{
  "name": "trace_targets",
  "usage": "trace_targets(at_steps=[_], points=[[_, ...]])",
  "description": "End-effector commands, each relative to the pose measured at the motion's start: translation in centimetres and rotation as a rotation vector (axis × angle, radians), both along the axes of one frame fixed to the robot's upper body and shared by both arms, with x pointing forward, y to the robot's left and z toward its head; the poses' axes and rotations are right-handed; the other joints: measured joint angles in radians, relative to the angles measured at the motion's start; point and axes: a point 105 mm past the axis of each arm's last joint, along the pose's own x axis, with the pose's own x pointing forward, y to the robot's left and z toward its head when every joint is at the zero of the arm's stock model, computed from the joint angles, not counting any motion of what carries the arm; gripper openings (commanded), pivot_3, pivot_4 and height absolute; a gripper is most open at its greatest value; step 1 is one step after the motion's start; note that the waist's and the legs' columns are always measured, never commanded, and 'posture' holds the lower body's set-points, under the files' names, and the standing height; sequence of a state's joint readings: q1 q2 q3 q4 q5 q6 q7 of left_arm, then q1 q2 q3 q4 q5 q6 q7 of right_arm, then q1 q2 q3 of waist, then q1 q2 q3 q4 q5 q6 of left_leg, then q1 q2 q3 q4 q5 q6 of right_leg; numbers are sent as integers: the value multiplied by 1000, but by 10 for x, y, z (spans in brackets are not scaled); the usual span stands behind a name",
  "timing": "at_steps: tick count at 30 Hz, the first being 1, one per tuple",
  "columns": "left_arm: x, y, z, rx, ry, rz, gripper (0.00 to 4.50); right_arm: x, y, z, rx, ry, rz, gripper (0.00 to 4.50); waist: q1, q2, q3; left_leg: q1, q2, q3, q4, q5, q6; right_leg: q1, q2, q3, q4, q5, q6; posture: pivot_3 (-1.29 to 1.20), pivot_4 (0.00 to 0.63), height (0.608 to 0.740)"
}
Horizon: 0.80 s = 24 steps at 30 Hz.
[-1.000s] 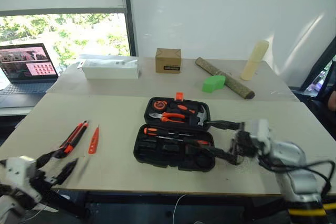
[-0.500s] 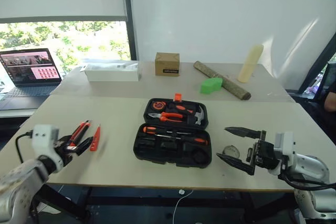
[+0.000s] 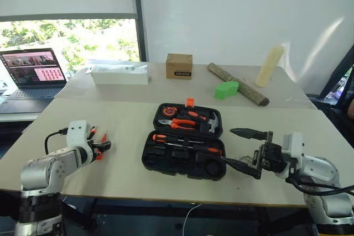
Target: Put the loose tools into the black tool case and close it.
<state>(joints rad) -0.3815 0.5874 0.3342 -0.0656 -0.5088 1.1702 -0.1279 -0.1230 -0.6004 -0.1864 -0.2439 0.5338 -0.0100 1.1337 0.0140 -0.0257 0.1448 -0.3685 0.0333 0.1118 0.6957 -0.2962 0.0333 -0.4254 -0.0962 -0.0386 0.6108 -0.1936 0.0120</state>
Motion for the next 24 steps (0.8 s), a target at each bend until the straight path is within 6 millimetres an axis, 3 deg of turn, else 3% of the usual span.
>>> trace_targets(at_steps=[1, 5, 9, 13, 16, 21, 24], points=[[-4, -18, -13, -36, 80, -88, 1882, -3, 1, 11, 5, -42, 3, 4500, 0, 0, 0, 0, 0, 0, 0, 0, 0, 0, 0, 0, 0, 0, 0, 0, 150, 740], [-4, -8, -8, -6, 54, -72, 538, -4, 1, 12, 4, -45, -5, 4500, 0, 0, 0, 0, 0, 0, 0, 1, -2, 0, 0, 0, 0, 0, 0, 0, 150, 740], [2, -10, 24, -92, -106, -175, 456, -7, -1, 13, 0, -46, -21, 4500, -1, 0, 0, 0, 0, 0, 0, 2, -3, 0, 0, 0, 0, 0, 0, 0, 150, 740], [0, -45, 75, -80, -337, -599, 456, -12, -6, 13, -8, -38, -46, 4500, -2, -6, 3, -2, 1, 0, 0, 3, -5, -3, 1, -1, 0, 0, -1, 0, 150, 740], [-13, -75, 93, 0, -441, -995, 456, -17, -10, 13, -18, -27, -67, 4500, 0, -6, 3, -3, 0, 0, 0, 2, -4, -3, 0, -1, 0, -1, -2, 0, 150, 740], [-10, -120, 88, 188, -401, -1498, 456, -21, -14, 10, -31, -17, -93, 4500, 8, -6, 4, -4, -2, 1, 1, 0, 1, -2, 0, -2, -1, -1, -1, 0, 150, 740], [2, -142, 78, 307, -354, -1658, 456, -23, -11, 9, -28, -18, -98, 4500, 12, -6, 4, -5, -2, 3, 4, -2, 4, -1, 3, -2, -1, -1, -1, 0, 150, 740]])
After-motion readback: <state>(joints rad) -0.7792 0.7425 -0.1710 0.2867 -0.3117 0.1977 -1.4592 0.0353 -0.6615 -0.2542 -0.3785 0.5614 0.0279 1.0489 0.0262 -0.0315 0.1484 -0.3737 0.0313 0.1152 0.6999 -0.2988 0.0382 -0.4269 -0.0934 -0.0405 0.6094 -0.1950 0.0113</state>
